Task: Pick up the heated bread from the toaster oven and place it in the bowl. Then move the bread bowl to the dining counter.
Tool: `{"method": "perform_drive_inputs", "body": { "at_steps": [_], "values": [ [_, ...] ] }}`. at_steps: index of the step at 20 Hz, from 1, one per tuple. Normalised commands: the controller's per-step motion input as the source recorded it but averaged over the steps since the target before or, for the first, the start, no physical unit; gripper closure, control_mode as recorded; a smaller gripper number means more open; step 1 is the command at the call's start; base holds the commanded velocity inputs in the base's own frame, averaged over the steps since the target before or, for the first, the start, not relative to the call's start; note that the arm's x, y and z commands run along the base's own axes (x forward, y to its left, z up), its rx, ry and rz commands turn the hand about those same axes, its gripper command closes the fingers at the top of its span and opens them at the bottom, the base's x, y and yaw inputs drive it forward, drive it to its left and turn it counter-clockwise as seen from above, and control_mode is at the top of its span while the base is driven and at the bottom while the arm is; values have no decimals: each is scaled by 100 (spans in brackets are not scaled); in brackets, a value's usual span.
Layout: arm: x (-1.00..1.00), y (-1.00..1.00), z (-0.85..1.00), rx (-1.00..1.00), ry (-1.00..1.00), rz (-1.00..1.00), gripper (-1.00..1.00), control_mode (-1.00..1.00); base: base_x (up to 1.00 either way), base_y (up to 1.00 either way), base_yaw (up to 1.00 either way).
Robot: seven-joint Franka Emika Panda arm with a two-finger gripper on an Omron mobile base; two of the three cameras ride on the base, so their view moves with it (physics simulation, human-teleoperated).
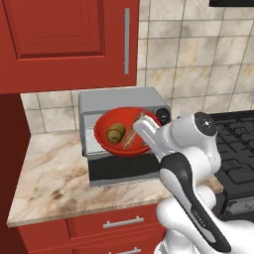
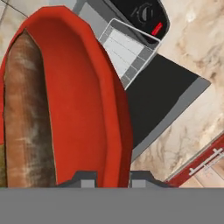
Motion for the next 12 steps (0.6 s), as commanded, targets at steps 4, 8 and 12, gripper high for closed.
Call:
{"method": "perform_drive_inputs", "body": {
  "at_steps": [4, 8, 12],
  "values": [
    [0, -22, 0, 2, 3, -4, 100, -100, 0, 0, 0],
    [0, 0, 0, 0, 0, 0, 100, 100, -40, -22, 8],
    [0, 0, 0, 0, 0, 0, 100, 100, -100, -66, 45]
  ]
}}
